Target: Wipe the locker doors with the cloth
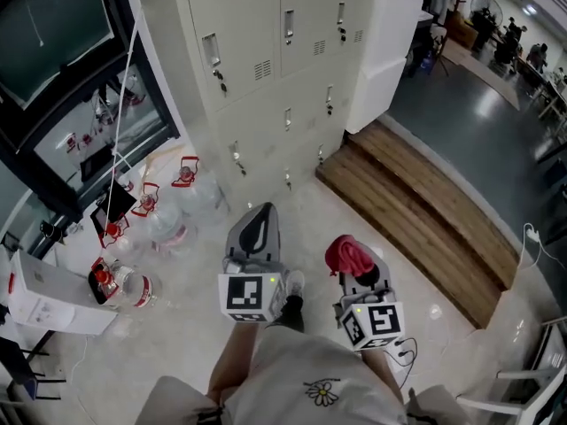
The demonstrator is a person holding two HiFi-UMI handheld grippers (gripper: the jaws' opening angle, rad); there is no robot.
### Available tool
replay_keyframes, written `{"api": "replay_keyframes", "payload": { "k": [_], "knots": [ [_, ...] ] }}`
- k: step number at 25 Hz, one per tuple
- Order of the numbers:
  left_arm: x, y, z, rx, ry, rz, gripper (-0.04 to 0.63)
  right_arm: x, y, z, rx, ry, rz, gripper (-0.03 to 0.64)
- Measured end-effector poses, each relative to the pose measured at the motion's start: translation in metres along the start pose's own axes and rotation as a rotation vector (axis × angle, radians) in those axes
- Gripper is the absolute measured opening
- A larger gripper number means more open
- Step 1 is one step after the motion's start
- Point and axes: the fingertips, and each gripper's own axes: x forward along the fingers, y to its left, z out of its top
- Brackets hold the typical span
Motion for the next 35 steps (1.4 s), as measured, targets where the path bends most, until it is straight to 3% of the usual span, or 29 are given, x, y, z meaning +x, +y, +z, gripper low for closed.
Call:
{"api": "replay_keyframes", "payload": {
  "k": [9,13,18,27,35],
  "knots": [
    [0.160,0.085,0.017,0.060,-0.048,0.102,0.017,0.196,-0.042,0.054,-0.045,-0.054,0.117,0.029],
    [0.201,0.109,0.018,0.018,-0.059,0.163,0.017,0.259,-0.048,0.069,-0.044,-0.091,0.174,0.029],
    [0.224,0.132,0.005,0.059,-0.003,0.244,0.017,0.312,-0.048,0.071,-0.040,-0.099,0.274,0.029],
    [0.243,0.173,0.000,0.058,0.012,0.574,0.017,0.396,-0.038,0.084,-0.117,-0.126,0.550,0.029],
    [0.260,0.175,0.015,0.095,-0.023,0.798,0.017,0.439,-0.040,0.088,-0.186,-0.123,0.778,0.029]
  ]
}}
